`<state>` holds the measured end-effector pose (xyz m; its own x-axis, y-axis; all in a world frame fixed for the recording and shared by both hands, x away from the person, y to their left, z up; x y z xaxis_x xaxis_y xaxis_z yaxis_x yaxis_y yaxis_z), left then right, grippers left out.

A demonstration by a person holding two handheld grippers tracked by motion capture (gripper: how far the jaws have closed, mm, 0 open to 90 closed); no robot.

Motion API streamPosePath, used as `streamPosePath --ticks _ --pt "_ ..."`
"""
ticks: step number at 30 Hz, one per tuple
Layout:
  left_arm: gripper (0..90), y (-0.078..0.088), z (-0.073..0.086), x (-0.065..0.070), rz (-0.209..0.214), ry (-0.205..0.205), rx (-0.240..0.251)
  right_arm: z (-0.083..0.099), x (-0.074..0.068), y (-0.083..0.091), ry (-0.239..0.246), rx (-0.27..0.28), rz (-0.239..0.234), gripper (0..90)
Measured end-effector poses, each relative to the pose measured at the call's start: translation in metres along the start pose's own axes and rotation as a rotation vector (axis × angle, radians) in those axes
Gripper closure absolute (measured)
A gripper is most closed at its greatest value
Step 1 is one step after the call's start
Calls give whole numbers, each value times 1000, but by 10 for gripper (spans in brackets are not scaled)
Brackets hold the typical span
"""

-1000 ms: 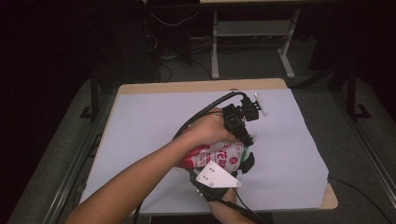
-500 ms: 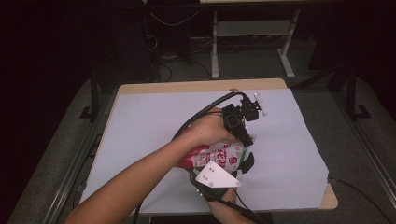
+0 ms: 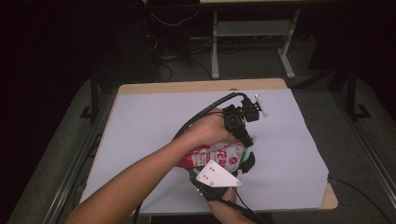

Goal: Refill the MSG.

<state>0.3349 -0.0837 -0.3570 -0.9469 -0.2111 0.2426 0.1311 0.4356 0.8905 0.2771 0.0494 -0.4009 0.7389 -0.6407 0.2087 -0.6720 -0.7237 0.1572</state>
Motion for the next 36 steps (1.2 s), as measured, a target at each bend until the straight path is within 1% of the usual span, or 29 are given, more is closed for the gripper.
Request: streamPosePath --ticks 8,11,19,25,29,34,36 --pt "898 0 0 1 1 5 -2 -1 -1 0 3 4 -2 900" --pt "898 0 1 0 0 0 -10 -1 -1 0 0 3 -2 900" --pt "898 0 1 0 4 2 -4 0 -1 0 6 3 -2 900" --pt "898 1 3 -1 11 14 18 3 -2 -2 12 -7 -6 900" --pt "898 2 4 -1 17 15 27 5 -3 -3 17 -12 -10 900" --pt "898 6 4 -1 15 12 42 5 -4 -3 14 -16 -13 900" --pt "898 7 5 -1 20 18 53 6 -4 -3 15 -16 -15 900"
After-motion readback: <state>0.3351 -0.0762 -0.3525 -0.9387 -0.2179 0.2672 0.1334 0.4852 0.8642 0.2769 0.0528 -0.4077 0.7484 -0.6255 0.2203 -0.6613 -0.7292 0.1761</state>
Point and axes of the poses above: each handheld gripper's, and its own axes: y roughly backward along the jaws, z roughly out of its underside, x roughly to its right, the point moved 10 cm from there along -y, roughly forward along the jaws, and after that the axes turned 6 degrees about y, right-handed, at the moved point
